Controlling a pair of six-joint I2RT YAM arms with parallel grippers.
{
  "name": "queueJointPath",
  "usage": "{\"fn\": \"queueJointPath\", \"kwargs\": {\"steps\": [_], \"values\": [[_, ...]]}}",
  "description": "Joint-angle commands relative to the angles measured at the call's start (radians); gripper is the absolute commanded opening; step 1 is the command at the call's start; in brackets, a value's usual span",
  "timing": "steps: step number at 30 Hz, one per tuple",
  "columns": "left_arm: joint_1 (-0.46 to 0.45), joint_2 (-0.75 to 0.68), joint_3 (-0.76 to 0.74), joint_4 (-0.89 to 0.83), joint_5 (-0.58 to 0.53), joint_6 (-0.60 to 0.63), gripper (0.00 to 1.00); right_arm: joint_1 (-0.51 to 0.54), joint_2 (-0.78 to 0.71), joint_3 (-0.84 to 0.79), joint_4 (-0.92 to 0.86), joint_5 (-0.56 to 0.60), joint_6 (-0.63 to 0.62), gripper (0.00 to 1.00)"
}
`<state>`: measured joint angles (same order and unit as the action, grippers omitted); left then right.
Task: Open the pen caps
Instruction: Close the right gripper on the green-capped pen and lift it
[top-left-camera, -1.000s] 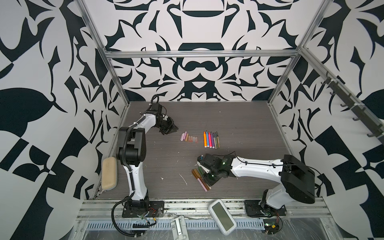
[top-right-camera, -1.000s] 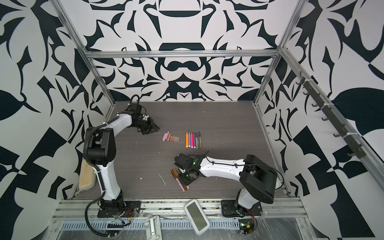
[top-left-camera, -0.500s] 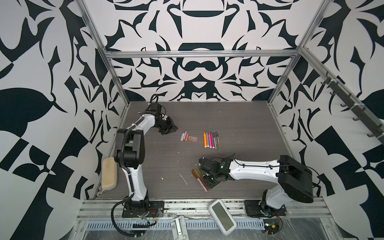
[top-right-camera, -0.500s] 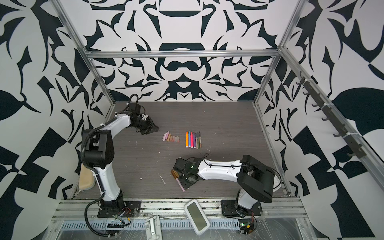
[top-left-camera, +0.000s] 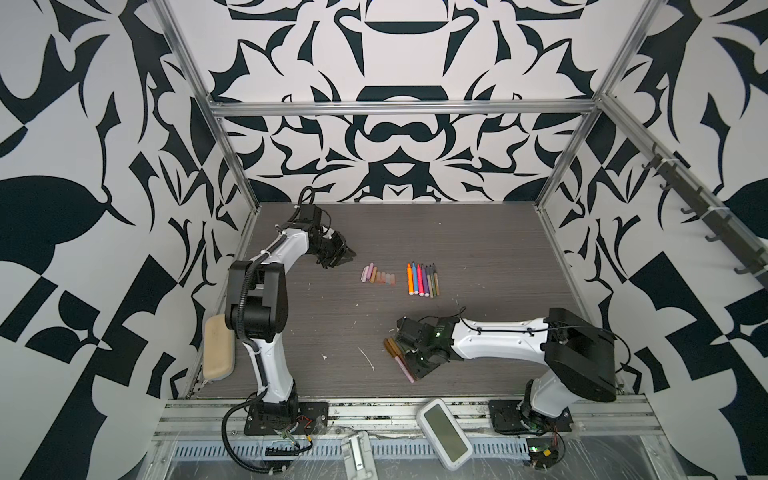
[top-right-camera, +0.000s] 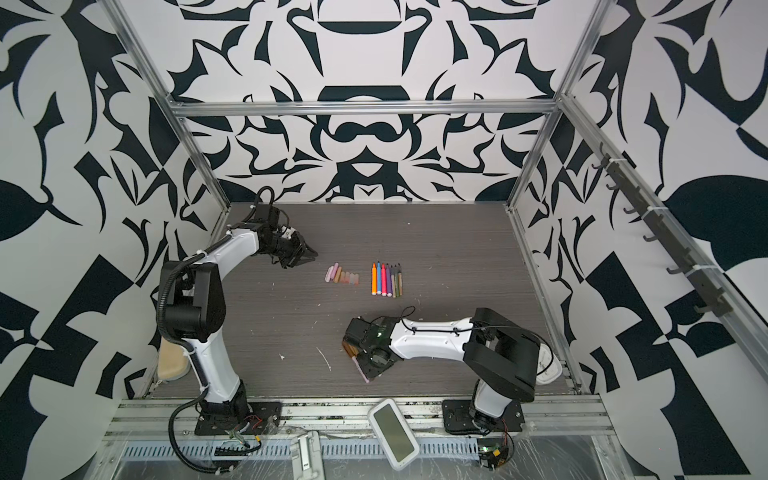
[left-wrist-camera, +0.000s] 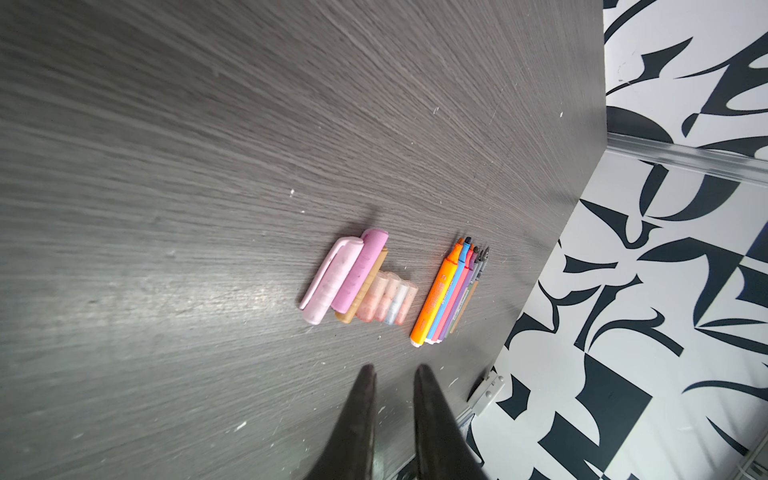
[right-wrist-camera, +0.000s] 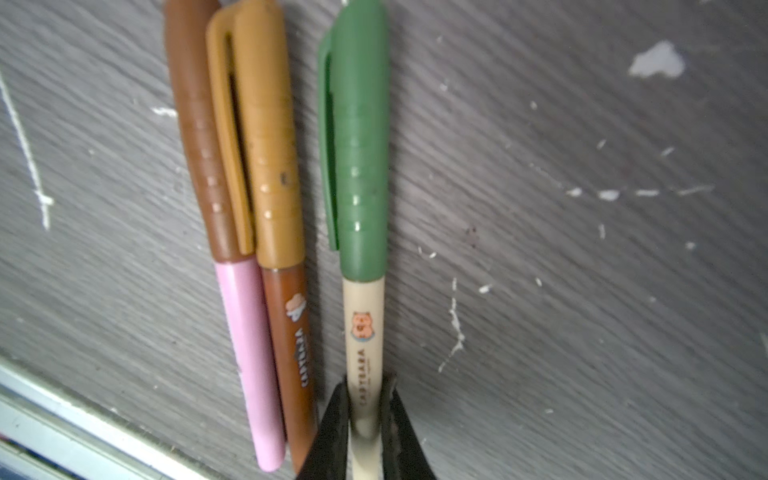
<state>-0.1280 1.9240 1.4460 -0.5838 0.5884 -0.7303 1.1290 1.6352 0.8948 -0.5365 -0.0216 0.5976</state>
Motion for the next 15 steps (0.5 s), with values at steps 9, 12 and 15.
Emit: {"fn": "queueJointPath", "kwargs": {"steps": [9, 12, 15], "values": [[-0.138, -0.045, -0.021, 0.046, 0.002, -0.081, 0.21, -0.25, -0.081, 0.074, -0.094, -0.077, -0.191, 0.03], [-0.192, -0.037, -0.009, 0.082, 0.017, -0.122, 0.23, -0.386, -0.101, 0.125, -0.08, -0.26, -0.255, 0.03], [-0.241, -0.027, 0.011, 0.109, 0.026, -0.159, 0.25, -0.473, -0.085, 0.222, -0.124, -0.35, -0.308, 0.0]]}}
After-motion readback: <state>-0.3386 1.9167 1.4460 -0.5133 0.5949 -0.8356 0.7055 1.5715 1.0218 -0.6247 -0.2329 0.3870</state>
